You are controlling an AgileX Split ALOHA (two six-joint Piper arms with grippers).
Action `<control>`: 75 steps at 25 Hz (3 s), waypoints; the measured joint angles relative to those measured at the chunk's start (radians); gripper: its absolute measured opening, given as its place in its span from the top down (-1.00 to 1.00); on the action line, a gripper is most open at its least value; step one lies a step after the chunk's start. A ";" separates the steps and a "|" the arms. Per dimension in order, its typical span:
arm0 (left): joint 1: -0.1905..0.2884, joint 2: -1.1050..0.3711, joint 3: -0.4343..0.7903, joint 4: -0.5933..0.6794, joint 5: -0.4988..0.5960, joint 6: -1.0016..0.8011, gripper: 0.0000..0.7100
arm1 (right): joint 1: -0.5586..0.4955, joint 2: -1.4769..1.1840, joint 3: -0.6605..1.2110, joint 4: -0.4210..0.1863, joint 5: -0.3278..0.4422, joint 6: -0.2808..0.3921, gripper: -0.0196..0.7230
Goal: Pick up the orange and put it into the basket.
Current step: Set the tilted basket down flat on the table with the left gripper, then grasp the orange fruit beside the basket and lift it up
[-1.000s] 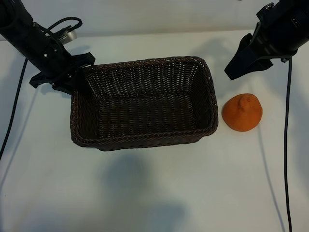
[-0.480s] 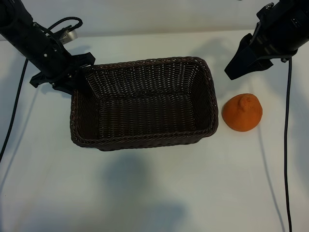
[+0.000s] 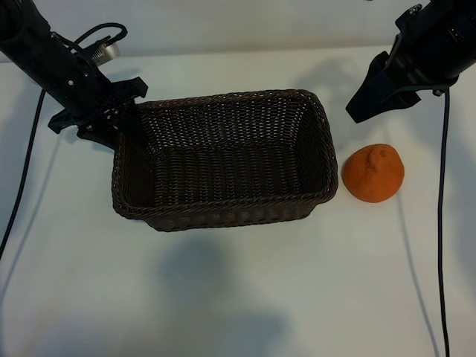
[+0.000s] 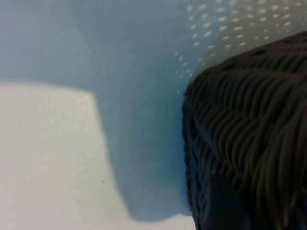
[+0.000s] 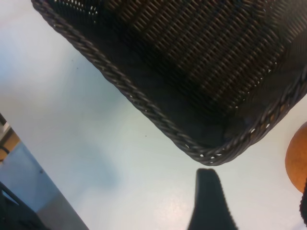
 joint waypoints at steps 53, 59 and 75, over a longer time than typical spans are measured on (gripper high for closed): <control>0.000 -0.351 0.077 -0.007 0.012 0.035 -0.39 | 0.000 0.000 0.000 -0.001 0.001 0.000 -0.25; 0.000 -0.404 0.153 -0.012 0.012 0.057 -0.39 | 0.000 0.000 0.000 -0.001 0.000 0.000 -0.25; 0.000 -0.454 0.214 -0.034 0.012 0.080 -0.39 | 0.000 0.000 0.000 -0.001 0.000 0.000 -0.25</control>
